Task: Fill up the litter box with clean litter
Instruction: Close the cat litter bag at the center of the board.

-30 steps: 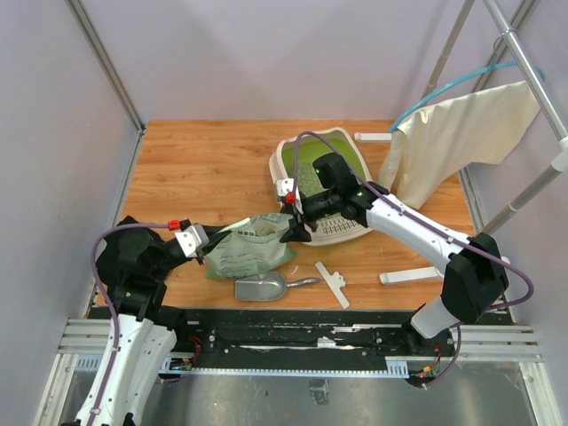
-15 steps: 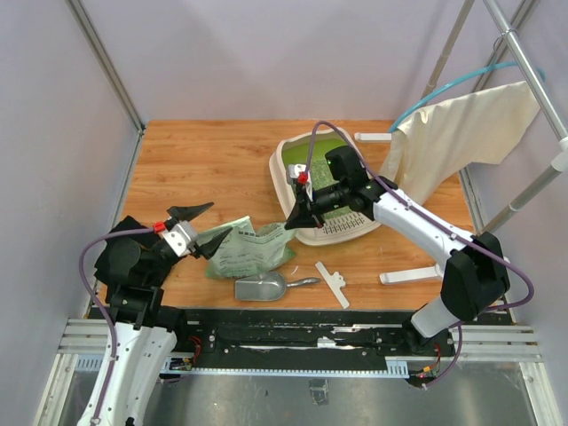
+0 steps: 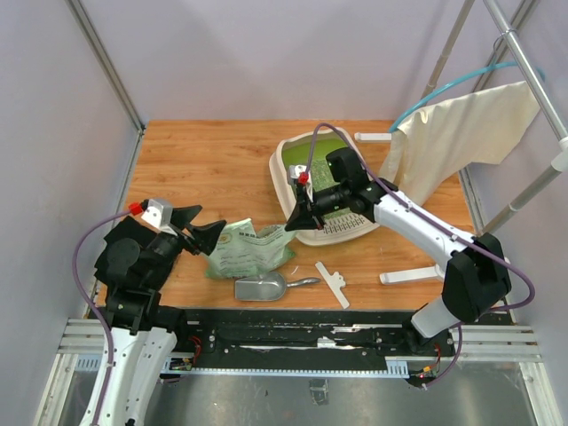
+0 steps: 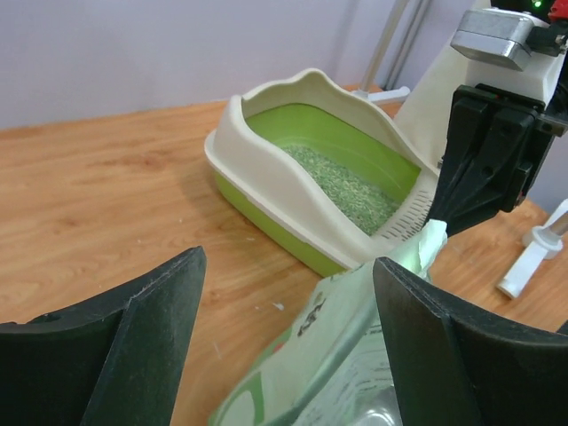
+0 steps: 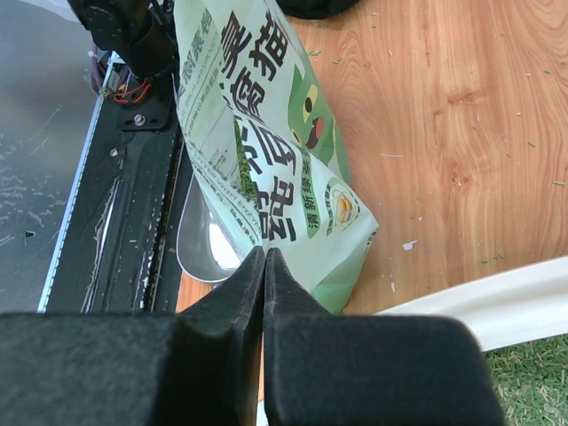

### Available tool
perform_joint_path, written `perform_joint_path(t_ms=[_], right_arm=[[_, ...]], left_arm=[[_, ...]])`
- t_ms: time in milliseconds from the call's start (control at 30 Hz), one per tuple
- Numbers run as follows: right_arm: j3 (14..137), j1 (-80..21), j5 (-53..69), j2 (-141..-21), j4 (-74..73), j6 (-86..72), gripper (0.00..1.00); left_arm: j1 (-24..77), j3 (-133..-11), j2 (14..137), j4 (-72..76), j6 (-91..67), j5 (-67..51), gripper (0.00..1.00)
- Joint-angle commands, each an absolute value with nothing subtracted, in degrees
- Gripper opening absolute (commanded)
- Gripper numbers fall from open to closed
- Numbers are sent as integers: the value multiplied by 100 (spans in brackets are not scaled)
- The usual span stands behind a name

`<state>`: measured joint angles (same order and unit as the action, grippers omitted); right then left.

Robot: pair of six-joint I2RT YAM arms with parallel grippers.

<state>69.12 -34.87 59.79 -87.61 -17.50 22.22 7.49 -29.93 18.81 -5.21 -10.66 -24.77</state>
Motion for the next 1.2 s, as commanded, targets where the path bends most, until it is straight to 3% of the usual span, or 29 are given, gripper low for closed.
perform_joint_path(t_ms=[0,367,633,900,967,1033,1067,1167], right_arm=[[6766,-3449,6037,-8569,-1671,2145,1],[6731,-3448,6079,-8447,-1641,2164,1],[6803,-3450,6046,-8473,-1636,2182,1],[6793,-3454,5992,-8447,-1643,2155,1],[6796,-3448,6001,-8444,-1641,2156,4],[6835,-3450,5997,-8483,-1639,2111,19],[6867,-3448,6004,-8520,-1652,2076,30],[6986,-3446,6223,-8645,-1790,2109,50]], left_arm=[[760,-3199,1533,-1139,-1674,-2380,82],[760,-3106,1285,-1479,-1639,-3011,84],[756,-2471,1833,-601,-1145,-4809,79],[755,-2928,2054,-1259,78,-4006,50],[756,-2941,2056,-1164,260,-3894,34],[756,-2913,2083,-914,237,-3744,5],[757,-2891,2092,-744,191,-3714,1],[756,-2715,2057,-49,-36,-3752,0]])
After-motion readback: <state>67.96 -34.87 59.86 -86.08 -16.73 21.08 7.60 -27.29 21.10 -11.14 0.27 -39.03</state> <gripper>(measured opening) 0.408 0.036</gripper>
